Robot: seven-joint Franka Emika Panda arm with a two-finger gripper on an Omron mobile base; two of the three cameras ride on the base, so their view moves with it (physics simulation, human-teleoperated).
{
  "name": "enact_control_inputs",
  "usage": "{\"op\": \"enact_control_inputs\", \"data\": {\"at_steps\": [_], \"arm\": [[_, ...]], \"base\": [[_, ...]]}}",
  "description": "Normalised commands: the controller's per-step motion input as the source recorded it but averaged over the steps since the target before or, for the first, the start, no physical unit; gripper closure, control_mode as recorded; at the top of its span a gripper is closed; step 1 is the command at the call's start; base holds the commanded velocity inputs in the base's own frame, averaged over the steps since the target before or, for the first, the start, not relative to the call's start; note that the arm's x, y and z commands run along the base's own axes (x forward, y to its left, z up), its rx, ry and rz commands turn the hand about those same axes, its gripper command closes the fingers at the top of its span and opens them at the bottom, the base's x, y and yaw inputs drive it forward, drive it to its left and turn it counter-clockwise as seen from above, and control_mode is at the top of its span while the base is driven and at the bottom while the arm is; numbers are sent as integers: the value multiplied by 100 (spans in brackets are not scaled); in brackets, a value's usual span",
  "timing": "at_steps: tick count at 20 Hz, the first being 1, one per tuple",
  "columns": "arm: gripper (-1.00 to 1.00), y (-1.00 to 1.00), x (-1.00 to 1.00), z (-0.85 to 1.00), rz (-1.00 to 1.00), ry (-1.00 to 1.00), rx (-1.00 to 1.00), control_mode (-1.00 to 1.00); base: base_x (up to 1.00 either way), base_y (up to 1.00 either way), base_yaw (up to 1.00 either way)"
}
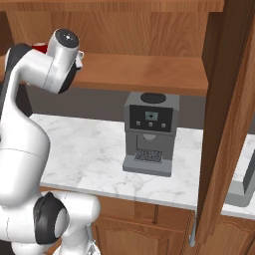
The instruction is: Pick the mug on the counter and place it in the cabinet with the handle facing the right, like the mugs already inside.
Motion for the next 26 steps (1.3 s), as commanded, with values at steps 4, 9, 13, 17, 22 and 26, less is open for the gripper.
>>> {"op": "enact_control_inputs", "data": {"at_steps": [4, 9, 13, 17, 22, 26], "arm": [[100, -9, 0, -14, 5, 0, 8, -100], [100, -8, 1, -7, 5, 0, 4, -100], [100, -4, 5, 0, 1, 0, 0, -100], [100, 0, 11, 0, 0, 0, 0, -100], [100, -1, 18, 0, 0, 0, 0, -100], [100, -6, 23, 0, 0, 0, 0, -100]], "base": [[0, 0, 0], [0, 0, 0], [0, 0, 0], [0, 0, 0], [0, 0, 0], [0, 0, 0]]}}
